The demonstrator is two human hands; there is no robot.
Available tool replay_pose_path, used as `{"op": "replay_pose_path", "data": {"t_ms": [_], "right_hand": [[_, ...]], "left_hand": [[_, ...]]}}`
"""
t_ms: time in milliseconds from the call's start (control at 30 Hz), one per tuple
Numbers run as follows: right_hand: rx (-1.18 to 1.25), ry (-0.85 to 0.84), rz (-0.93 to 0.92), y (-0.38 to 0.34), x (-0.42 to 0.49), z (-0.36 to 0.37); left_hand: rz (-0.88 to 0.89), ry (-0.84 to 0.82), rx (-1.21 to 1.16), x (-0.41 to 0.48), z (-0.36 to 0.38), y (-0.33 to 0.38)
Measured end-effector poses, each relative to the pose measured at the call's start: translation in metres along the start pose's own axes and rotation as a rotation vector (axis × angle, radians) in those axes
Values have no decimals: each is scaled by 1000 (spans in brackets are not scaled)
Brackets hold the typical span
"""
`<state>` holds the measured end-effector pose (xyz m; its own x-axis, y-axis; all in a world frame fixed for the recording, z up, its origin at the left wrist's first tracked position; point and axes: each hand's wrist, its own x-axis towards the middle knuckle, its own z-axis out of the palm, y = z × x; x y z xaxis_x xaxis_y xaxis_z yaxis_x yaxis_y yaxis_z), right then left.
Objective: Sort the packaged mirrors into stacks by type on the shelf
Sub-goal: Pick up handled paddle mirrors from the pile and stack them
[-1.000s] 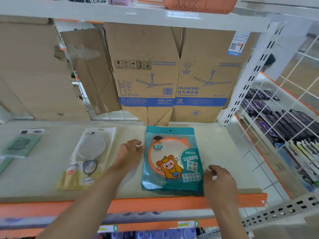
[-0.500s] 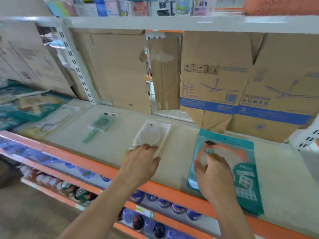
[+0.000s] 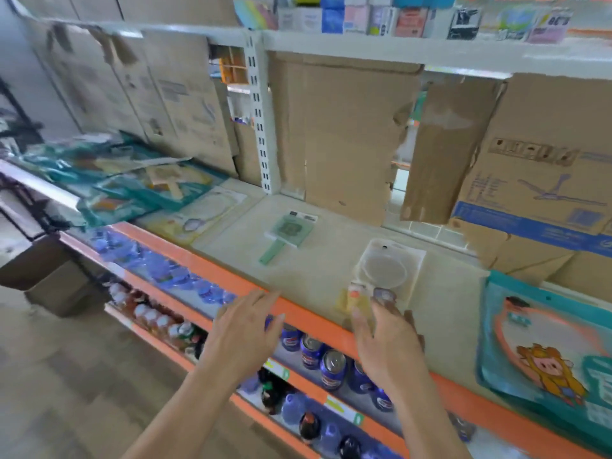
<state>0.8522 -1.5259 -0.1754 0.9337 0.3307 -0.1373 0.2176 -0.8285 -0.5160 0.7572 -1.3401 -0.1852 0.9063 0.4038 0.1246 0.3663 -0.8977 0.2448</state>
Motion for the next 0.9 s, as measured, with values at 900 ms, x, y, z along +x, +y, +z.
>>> {"op": "replay_pose_path", "data": {"t_ms": [900], "right_hand": [[-56,-9,-238,-217,36,137]], "left_hand": [[-204,67,50,15,-77,-257]]}}
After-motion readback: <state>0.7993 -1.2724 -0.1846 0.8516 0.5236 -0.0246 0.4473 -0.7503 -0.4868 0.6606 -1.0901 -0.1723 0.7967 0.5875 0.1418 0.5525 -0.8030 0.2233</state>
